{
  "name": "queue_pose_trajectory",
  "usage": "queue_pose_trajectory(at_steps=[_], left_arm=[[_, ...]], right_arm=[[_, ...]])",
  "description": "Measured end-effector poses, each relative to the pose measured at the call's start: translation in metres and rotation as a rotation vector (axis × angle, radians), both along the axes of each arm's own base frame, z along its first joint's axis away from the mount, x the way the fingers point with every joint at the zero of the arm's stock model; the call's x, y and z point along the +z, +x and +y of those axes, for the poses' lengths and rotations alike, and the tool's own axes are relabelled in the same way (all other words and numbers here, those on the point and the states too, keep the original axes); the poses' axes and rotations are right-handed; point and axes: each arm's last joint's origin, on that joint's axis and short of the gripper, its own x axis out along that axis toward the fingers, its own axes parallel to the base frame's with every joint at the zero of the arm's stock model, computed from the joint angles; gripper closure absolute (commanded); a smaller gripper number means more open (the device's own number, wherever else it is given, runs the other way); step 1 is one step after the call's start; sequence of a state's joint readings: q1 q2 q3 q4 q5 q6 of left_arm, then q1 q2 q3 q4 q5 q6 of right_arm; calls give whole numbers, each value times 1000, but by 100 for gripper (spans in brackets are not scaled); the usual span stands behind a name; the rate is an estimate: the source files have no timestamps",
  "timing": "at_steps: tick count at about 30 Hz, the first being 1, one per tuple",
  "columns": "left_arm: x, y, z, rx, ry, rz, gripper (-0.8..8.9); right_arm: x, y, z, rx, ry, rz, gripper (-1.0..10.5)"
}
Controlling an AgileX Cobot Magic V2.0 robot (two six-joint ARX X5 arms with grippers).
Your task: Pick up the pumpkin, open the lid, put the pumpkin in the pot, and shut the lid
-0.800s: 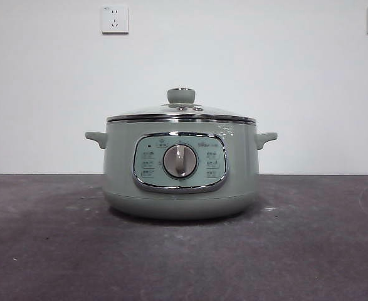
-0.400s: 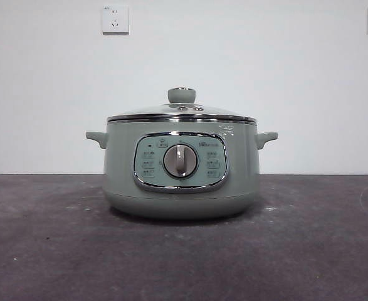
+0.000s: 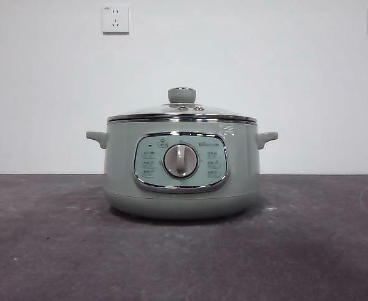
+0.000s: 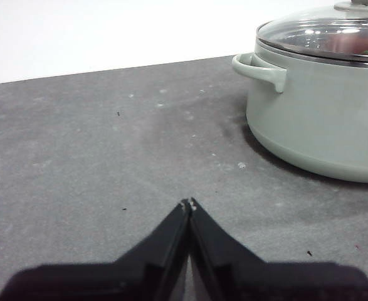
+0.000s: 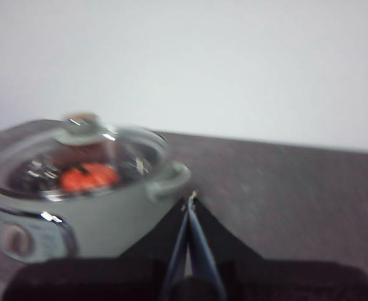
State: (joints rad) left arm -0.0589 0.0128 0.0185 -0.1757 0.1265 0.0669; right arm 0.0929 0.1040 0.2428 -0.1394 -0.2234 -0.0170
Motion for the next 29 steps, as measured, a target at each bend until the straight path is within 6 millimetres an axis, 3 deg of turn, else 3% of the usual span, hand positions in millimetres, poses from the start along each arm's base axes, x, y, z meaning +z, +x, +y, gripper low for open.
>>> queue_pose_trajectory(at_steps=[11, 29], left_arm=[[0, 0, 0, 0, 0, 0, 817], [0, 0, 0, 0, 0, 0, 817]], right_arm=[[-61, 7, 0, -19, 38, 98, 946], [-70, 7, 0, -22, 46, 162, 946]])
